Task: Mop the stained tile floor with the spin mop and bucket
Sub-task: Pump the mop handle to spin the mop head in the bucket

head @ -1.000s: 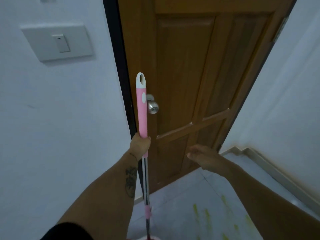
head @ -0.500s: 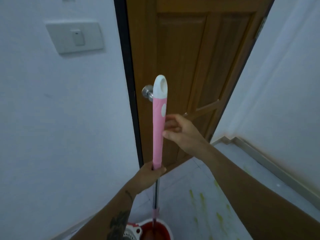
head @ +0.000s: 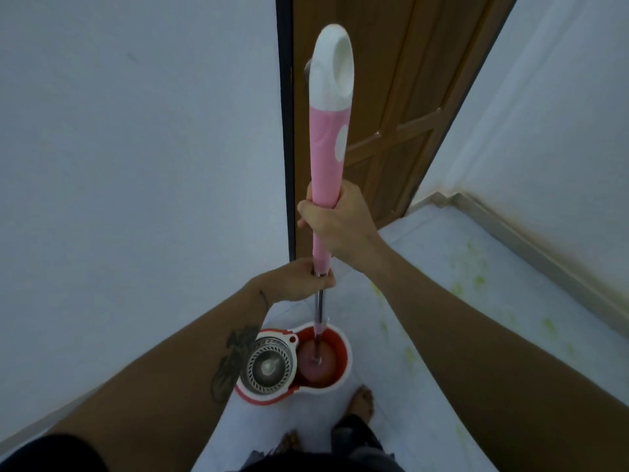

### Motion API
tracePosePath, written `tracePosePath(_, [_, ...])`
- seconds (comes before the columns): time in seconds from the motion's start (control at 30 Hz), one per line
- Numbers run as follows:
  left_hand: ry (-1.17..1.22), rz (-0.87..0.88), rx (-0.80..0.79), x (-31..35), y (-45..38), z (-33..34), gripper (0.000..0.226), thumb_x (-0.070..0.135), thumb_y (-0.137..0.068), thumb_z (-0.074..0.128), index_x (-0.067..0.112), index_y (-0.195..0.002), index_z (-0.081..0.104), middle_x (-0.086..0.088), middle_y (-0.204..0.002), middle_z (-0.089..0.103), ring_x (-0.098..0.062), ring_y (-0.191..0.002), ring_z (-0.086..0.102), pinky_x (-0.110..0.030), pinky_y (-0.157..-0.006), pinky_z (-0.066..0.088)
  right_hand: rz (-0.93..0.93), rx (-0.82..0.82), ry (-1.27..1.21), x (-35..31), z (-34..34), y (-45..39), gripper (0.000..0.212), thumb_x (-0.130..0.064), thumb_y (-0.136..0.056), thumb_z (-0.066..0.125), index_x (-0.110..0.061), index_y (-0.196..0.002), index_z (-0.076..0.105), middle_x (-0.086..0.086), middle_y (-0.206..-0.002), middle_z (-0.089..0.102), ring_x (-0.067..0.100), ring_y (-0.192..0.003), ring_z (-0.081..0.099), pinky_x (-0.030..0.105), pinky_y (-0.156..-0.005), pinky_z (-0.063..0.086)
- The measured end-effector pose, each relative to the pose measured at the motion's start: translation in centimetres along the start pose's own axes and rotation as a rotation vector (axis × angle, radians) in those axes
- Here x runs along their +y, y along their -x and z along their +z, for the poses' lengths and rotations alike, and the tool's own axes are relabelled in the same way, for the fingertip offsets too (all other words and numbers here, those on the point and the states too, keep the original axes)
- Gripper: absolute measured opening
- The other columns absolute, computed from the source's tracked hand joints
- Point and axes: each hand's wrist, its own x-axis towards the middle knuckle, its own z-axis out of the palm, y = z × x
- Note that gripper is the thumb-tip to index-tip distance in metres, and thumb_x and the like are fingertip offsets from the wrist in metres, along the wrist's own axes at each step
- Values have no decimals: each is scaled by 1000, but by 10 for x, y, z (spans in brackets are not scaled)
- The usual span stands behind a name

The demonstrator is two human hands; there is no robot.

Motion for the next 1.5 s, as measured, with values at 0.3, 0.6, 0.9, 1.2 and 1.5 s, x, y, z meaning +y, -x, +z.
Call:
tracePosePath(0.3, [-101, 54, -13, 6, 7, 25, 21, 26, -96, 57, 10, -109, 62, -9, -105, 64, -18, -93, 57, -34, -91, 48, 176, 25, 98, 16, -15, 25, 16, -12, -82, 72, -13, -94, 60, 11, -90, 65, 28, -85, 71, 40, -76, 62])
tracePosePath(0.6, [-66, 48, 65, 16, 6, 15, 8, 26, -94, 60, 19, -98, 61, -1, -96, 64, -18, -93, 60, -32, -89, 48, 69, 62, 165, 8, -20, 22, 45, -11, -83, 71, -14, -123, 50, -2, -98, 56, 20, -95, 62, 41, -86, 58])
tracePosePath(0.9, [17, 91, 209, 13, -1, 25, 21, 18, -95, 60, 18, -114, 66, 6, -97, 66, -17, -94, 63, -30, -91, 49, -156, 261, 405, 26, -39, 22, 47, -31, -80, 78, -13, -120, 59, -13, -97, 58, 10, -85, 60, 19, -84, 46])
tracePosePath(1.2, [26, 14, 163, 19, -19, 31, 17, 20, -92, 62, 5, -99, 63, -8, -87, 62, -18, -78, 57, -42, -87, 54, -198, 287, 399, 35, -36, 15, 50, -24, -83, 70, -16, -124, 44, -8, -95, 55, 13, -81, 63, 30, -79, 59])
tracePosePath(1.5, [17, -32, 150, 12, -23, 33, 10, 20, -95, 56, 11, -93, 60, -12, -93, 64, -17, -81, 57, -34, -85, 52, -118, 160, 422, 35, -44, 9, 47, -27, -85, 74, -18, -125, 51, -10, -101, 59, 12, -89, 62, 23, -84, 48])
